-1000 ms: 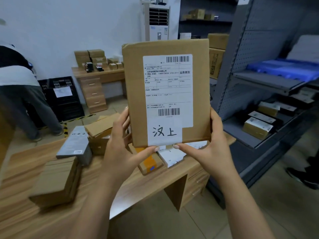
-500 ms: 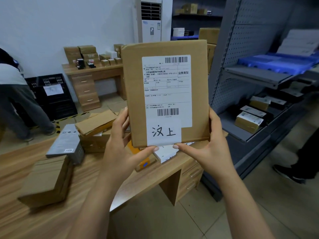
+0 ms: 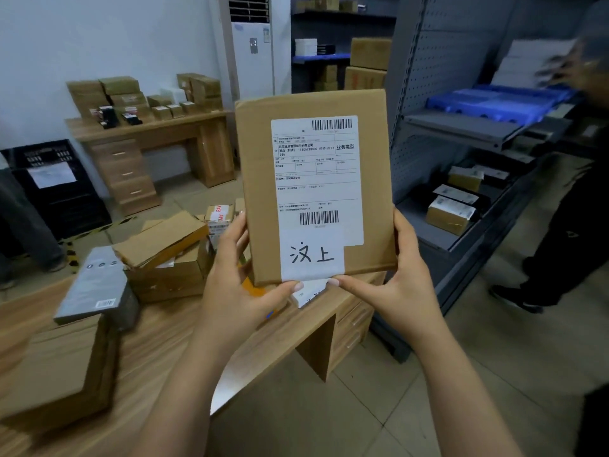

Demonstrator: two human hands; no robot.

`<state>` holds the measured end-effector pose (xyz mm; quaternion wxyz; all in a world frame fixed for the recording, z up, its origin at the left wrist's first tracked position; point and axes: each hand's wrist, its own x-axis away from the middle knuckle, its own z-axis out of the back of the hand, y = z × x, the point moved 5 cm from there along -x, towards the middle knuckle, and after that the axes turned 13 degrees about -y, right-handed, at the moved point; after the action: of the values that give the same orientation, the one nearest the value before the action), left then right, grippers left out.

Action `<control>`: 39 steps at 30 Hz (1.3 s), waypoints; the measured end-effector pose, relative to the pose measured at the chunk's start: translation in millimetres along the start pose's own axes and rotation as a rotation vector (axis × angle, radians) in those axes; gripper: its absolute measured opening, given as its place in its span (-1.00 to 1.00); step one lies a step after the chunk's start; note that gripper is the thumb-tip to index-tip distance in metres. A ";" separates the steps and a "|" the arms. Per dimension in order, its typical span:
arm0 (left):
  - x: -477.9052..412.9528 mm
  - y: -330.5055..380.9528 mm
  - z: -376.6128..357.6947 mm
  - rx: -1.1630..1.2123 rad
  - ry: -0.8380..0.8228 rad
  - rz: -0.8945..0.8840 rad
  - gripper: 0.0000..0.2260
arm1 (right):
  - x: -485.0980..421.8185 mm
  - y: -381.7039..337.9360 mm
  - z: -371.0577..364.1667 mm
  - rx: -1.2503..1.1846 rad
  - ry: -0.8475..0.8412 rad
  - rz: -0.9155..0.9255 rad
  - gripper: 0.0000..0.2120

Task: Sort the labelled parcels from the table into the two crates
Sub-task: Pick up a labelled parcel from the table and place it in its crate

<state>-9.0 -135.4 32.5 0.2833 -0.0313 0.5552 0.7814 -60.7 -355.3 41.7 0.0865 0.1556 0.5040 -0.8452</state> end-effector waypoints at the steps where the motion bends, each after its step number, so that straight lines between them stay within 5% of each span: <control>1: -3.5 -2.7 2.2 0.009 -0.024 -0.003 -0.03 | 0.4 0.4 -2.8 0.004 0.016 -0.014 0.06; 17: -10.2 -51.4 -35.1 0.193 -0.686 -0.080 -0.07 | 115.2 2.9 -60.4 0.059 0.520 -0.437 0.02; 29: 90.2 -23.9 -125.1 0.261 -1.192 -0.128 -0.02 | 292.1 -31.5 -96.7 0.073 0.932 -0.836 0.02; 39: 232.2 57.4 -175.1 0.419 -1.542 -0.213 -0.10 | 451.5 -118.4 -135.2 0.098 1.282 -0.944 -0.05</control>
<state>-277.4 -208.5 -70.0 0.6597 0.5176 0.3325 0.4316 -495.7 -175.2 -78.7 -0.5941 0.3854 0.4305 -0.5596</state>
